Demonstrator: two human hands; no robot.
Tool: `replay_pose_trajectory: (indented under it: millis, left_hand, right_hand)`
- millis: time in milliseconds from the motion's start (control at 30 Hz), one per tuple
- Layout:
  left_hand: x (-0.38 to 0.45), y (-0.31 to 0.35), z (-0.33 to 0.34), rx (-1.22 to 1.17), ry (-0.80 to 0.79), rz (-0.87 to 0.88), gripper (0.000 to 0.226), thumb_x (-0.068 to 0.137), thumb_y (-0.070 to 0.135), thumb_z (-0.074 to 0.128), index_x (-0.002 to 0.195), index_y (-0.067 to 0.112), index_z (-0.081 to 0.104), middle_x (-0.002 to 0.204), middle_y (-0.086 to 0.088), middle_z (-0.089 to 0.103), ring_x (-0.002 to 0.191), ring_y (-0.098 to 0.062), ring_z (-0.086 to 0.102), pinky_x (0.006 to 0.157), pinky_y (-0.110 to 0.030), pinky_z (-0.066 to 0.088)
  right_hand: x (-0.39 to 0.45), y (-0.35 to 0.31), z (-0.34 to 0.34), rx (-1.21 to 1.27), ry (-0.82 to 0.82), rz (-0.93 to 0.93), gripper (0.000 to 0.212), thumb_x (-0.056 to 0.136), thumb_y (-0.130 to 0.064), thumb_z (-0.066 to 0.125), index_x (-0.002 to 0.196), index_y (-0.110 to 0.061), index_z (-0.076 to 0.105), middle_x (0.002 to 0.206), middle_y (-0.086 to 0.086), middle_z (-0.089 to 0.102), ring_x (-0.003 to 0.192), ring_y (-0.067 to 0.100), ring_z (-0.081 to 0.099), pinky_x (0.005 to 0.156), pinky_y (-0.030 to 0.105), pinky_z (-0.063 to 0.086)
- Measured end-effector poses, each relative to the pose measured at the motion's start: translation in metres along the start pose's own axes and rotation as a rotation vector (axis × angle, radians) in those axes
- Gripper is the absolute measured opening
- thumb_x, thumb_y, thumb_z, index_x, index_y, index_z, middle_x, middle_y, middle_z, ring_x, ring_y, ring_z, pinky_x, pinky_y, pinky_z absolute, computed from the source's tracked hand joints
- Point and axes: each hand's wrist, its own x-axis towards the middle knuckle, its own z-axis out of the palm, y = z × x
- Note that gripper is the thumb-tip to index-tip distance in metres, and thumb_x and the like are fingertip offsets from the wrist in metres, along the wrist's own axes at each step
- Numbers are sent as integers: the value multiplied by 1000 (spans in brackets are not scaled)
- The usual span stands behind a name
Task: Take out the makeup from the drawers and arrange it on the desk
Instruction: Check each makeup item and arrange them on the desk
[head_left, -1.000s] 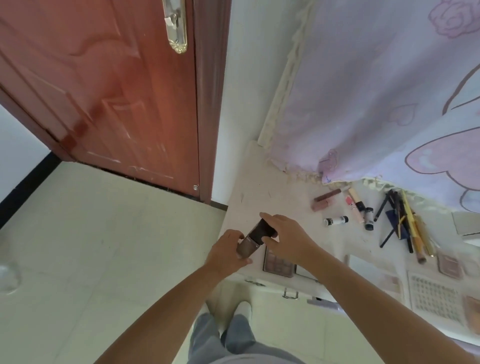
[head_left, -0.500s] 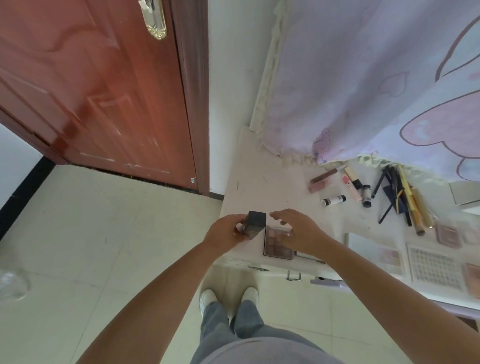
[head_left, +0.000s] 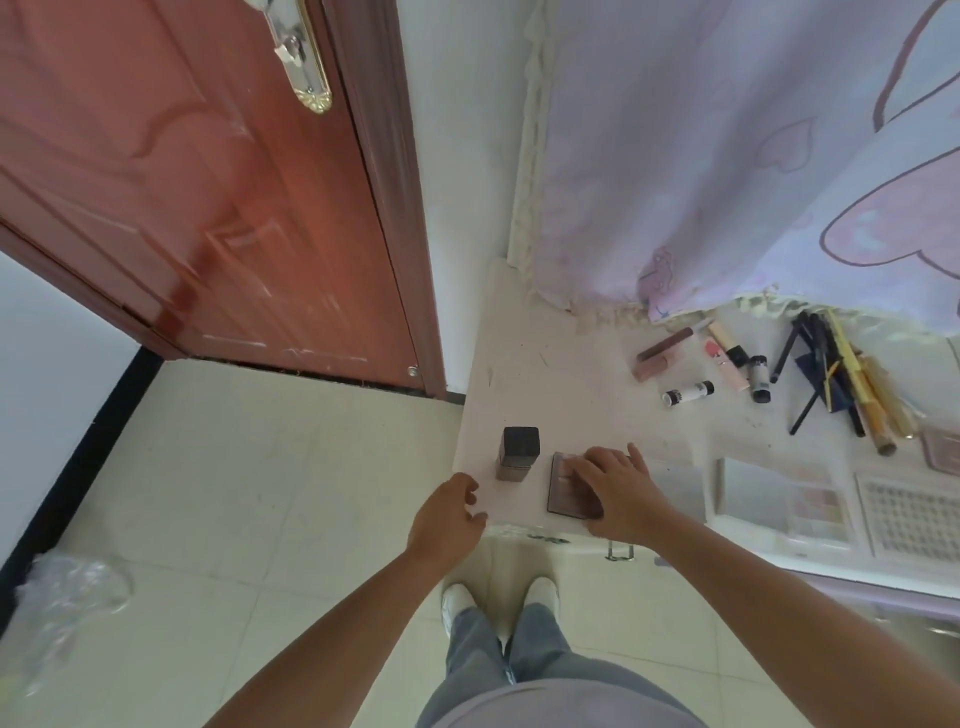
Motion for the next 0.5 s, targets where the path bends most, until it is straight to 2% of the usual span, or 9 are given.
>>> replay_pose_trajectory:
  millis: [33, 100, 133, 200, 267, 367, 467, 500]
  left_hand:
    - [-8, 0, 3, 32, -77, 16, 33, 87, 18, 56, 117, 11, 48, 113, -2, 58, 84, -13, 53, 75, -19, 40]
    - [-21, 7, 7, 63, -233, 67, 34, 87, 22, 56, 118, 12, 49, 114, -3, 59, 89, -15, 56, 77, -19, 41]
    - [-25, 14, 8, 57, -287, 94, 35, 87, 23, 56, 120, 13, 48, 115, -3, 58, 89, -14, 55, 79, -20, 42]
    - [-27, 36, 10, 12, -340, 143, 42, 87, 27, 57, 126, 15, 45, 117, -3, 57, 87, -9, 52, 81, -20, 43]
    - [-27, 65, 9, -94, -336, 168, 54, 85, 30, 60, 133, 17, 37, 113, 2, 55, 87, -6, 52, 77, -17, 45]
    - [-27, 110, 2, -434, -326, 172, 74, 81, 25, 66, 140, 18, 23, 106, 14, 48, 86, 0, 55, 70, -17, 54]
    - [-25, 141, -13, -591, -252, 256, 88, 76, 22, 71, 144, 21, 15, 120, 17, 41, 98, 9, 52, 90, -36, 52]
    - [-23, 148, -19, -580, -247, 300, 87, 75, 21, 72, 143, 22, 17, 122, 18, 40, 101, 12, 49, 94, -35, 49]
  right_hand:
    - [-2, 2, -3, 73, 35, 6, 70, 70, -30, 64, 133, -21, 34, 133, 3, 38, 126, 21, 34, 111, 38, 11]
    - [-9, 5, -15, 294, 112, 33, 64, 65, -24, 70, 122, -13, 43, 124, 5, 46, 118, 23, 41, 98, 24, 25]
    - [-14, 7, -24, 396, 133, 43, 63, 64, -21, 74, 119, -10, 46, 120, 6, 48, 113, 22, 43, 90, 21, 28]
    - [-28, 13, -44, 531, 143, 49, 61, 62, -18, 78, 115, -9, 49, 114, 4, 49, 107, 21, 45, 86, 21, 32]
    - [-46, 20, -65, 649, 133, 49, 57, 63, -16, 79, 112, -16, 52, 112, -3, 50, 105, 16, 48, 91, 23, 38]
    - [-72, 31, -99, 793, 112, 13, 54, 64, -12, 78, 107, -31, 51, 107, -18, 50, 107, 8, 49, 93, 20, 39]
    - [-96, 37, -127, 881, 147, -40, 53, 65, -9, 78, 100, -39, 52, 111, -13, 56, 110, 8, 52, 95, 23, 42]
    - [-102, 37, -133, 891, 164, -52, 52, 66, -8, 78, 99, -39, 53, 112, -9, 57, 110, 9, 53, 95, 23, 43]
